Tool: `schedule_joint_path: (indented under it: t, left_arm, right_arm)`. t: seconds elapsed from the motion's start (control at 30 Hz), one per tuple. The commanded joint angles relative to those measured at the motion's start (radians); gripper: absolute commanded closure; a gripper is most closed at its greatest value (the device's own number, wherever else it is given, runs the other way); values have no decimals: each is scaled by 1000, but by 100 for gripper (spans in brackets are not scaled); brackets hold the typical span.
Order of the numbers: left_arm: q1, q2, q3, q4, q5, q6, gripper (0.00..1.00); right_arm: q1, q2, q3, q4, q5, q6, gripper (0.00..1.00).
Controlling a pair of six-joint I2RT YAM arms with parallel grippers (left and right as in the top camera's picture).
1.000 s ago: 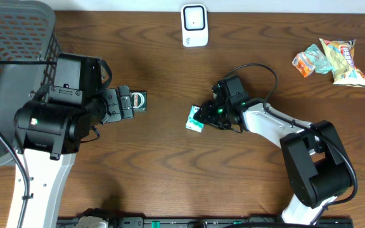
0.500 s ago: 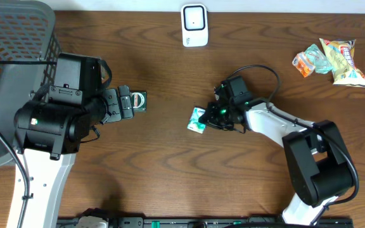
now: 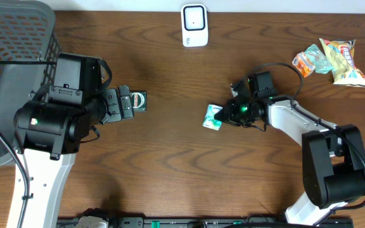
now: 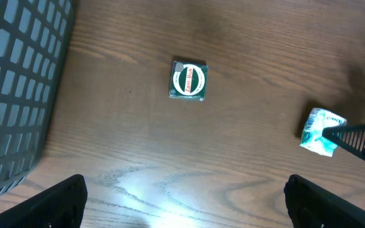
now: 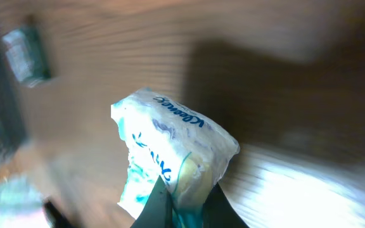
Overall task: Scan the item barcode
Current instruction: 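Carry the teal pack right, holding it raised toward the scanner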
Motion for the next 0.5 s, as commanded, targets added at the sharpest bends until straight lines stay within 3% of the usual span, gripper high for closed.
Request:
schedule_joint_path:
  t: [0.0,0.33,0.47]
  left_arm:
    - [-2,-2,11,0,-9,2,2]
    - [-2,-2,11,0,-9,2,3]
    - [-2,-2,11,0,-9,2,2]
  right_arm:
    - [-1,-29,-5,53,-282,-213,99]
    - [-37,-29,-5,351,-860,-266,99]
    - [-38,-29,-5,398,-877,-227,99]
